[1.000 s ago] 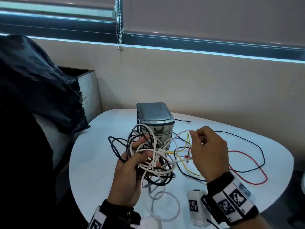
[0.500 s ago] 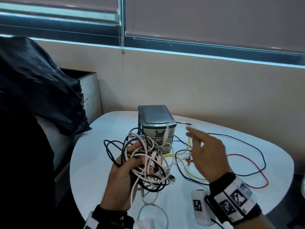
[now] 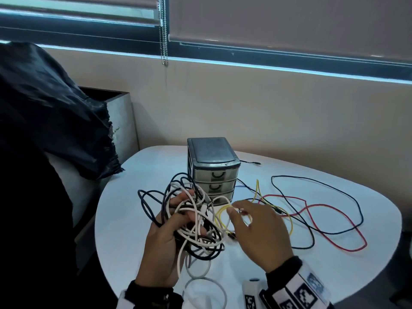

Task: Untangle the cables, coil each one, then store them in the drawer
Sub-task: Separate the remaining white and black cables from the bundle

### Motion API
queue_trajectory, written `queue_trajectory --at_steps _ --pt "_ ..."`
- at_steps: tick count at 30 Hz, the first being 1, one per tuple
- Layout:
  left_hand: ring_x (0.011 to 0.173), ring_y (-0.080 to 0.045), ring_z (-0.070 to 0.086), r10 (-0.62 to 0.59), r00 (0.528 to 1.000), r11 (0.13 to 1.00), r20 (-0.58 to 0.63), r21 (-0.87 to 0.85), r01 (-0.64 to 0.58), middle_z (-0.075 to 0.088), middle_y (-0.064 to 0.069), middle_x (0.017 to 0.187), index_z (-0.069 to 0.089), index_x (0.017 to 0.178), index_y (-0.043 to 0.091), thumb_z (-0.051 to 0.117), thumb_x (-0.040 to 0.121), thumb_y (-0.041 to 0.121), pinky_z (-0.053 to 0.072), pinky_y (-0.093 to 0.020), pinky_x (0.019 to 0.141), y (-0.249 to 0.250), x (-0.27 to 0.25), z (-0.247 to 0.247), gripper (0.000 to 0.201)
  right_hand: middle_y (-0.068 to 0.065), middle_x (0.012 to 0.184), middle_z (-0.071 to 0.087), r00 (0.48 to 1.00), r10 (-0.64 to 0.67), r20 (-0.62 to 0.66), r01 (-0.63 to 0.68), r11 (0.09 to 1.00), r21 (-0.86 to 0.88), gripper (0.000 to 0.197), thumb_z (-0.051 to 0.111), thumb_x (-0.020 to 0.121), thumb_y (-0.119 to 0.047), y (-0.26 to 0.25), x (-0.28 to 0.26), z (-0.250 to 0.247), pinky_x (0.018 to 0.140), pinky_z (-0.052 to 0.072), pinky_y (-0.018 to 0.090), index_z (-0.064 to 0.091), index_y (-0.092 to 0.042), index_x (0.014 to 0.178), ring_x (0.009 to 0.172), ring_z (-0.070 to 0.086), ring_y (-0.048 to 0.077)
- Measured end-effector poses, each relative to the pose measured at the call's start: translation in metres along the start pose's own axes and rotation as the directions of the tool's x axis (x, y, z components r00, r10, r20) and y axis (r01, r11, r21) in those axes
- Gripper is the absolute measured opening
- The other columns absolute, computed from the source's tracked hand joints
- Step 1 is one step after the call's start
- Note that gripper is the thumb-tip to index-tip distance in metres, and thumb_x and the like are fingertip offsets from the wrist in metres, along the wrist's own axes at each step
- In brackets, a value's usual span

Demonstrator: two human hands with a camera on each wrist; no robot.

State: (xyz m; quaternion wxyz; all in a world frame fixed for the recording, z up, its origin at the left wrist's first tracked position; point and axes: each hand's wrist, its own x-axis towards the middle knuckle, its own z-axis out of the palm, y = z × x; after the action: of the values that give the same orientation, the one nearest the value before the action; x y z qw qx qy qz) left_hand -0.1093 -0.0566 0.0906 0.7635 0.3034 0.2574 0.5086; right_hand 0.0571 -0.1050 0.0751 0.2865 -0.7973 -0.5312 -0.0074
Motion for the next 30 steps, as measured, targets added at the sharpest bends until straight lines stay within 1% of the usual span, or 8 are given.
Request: queue_trajectory --at_steps 3,7,12,16,19,22,25,30 --pt "0.047 -0.025 0.058 0.030 0.999 0.998 0.013 0.054 -0.031 0.060 -0.016 0.070 0.080 0.089 0.015 0.052 0.075 -0.006 0.053 -0.032 0.048 0.000 0.003 0.004 0.038 -0.012 0.098 0.070 0.991 -0.097 -0.095 0.092 0.994 -0.059 0.035 0.039 0.088 -0.051 -0.006 -0.002 -0.007 0.101 0.042 0.052 0.071 -0.038 0.090 0.099 0.064 0.018" --pt "0.054 -0.026 0.060 0.036 0.996 0.997 0.079 0.065 -0.041 0.065 -0.016 0.074 0.078 0.094 0.013 0.063 0.059 0.002 0.052 -0.032 0.053 0.000 0.007 0.013 0.040 -0.015 0.072 0.067 0.988 -0.136 0.075 0.091 0.897 0.433 0.032 0.053 0.096 -0.044 -0.028 -0.006 -0.023 0.074 0.051 0.034 0.064 -0.023 0.074 0.073 0.062 0.005" --pt "0.060 -0.021 0.065 0.032 0.997 0.996 0.077 0.078 -0.038 0.068 -0.011 0.074 0.075 0.096 0.009 0.053 0.071 -0.006 0.054 -0.028 0.054 -0.005 0.008 0.019 0.036 -0.020 0.081 0.069 0.974 -0.155 0.166 0.072 0.904 0.422 0.037 0.044 0.090 -0.061 -0.037 -0.018 -0.030 0.074 0.050 0.028 0.065 -0.032 0.081 0.082 0.063 0.002" --pt "0.050 -0.020 0.056 -0.006 0.998 0.996 0.068 0.093 0.000 0.062 -0.012 0.070 0.075 0.098 0.007 0.057 0.068 -0.002 0.047 -0.027 0.045 -0.005 0.007 0.011 0.036 -0.017 0.081 0.068 0.974 -0.125 0.188 0.009 0.854 0.521 0.015 0.061 0.092 -0.036 -0.023 -0.026 -0.033 0.066 0.040 0.013 0.070 -0.030 0.082 0.087 0.061 0.001" --pt "0.052 -0.021 0.061 -0.049 0.995 0.981 0.082 0.192 0.032 0.066 -0.017 0.075 0.074 0.098 0.002 0.051 0.081 -0.011 0.049 -0.027 0.044 -0.008 0.007 0.002 0.032 -0.016 0.081 0.067 0.988 0.001 0.155 -0.089 0.820 0.565 0.012 0.066 0.089 -0.031 -0.015 -0.040 -0.023 0.064 0.040 0.012 0.070 -0.036 0.078 0.090 0.059 -0.001" --pt "0.066 -0.024 0.070 -0.082 0.996 0.957 0.037 0.282 0.068 0.074 -0.018 0.084 0.073 0.102 0.005 0.051 0.088 -0.014 0.057 -0.032 0.056 -0.017 0.004 -0.007 0.032 -0.016 0.082 0.066 0.990 0.047 0.129 -0.111 0.832 0.543 0.012 0.063 0.091 -0.029 -0.010 -0.048 -0.003 0.060 0.037 0.015 0.063 -0.034 0.080 0.086 0.059 0.003" --pt "0.068 -0.031 0.069 -0.129 0.991 0.930 0.021 0.348 0.113 0.074 -0.020 0.086 0.070 0.108 0.010 0.051 0.088 -0.015 0.057 -0.040 0.071 -0.030 -0.002 -0.012 0.037 -0.015 0.079 0.065 0.996 0.076 0.053 -0.093 0.847 0.524 0.016 0.059 0.094 -0.025 -0.007 -0.055 0.009 0.059 0.039 0.017 0.060 -0.028 0.079 0.083 0.059 0.006" --pt "0.088 -0.041 0.073 -0.203 0.966 0.923 0.162 0.361 0.133 0.074 -0.018 0.108 0.064 0.122 0.013 0.067 0.071 -0.009 0.059 -0.042 0.074 -0.034 -0.011 -0.022 0.056 -0.011 0.074 0.070 0.970 0.214 -0.118 -0.086 0.752 0.654 0.021 0.062 0.093 -0.013 -0.002 -0.061 0.009 0.060 0.044 0.014 0.066 -0.025 0.077 0.076 0.066 0.007"
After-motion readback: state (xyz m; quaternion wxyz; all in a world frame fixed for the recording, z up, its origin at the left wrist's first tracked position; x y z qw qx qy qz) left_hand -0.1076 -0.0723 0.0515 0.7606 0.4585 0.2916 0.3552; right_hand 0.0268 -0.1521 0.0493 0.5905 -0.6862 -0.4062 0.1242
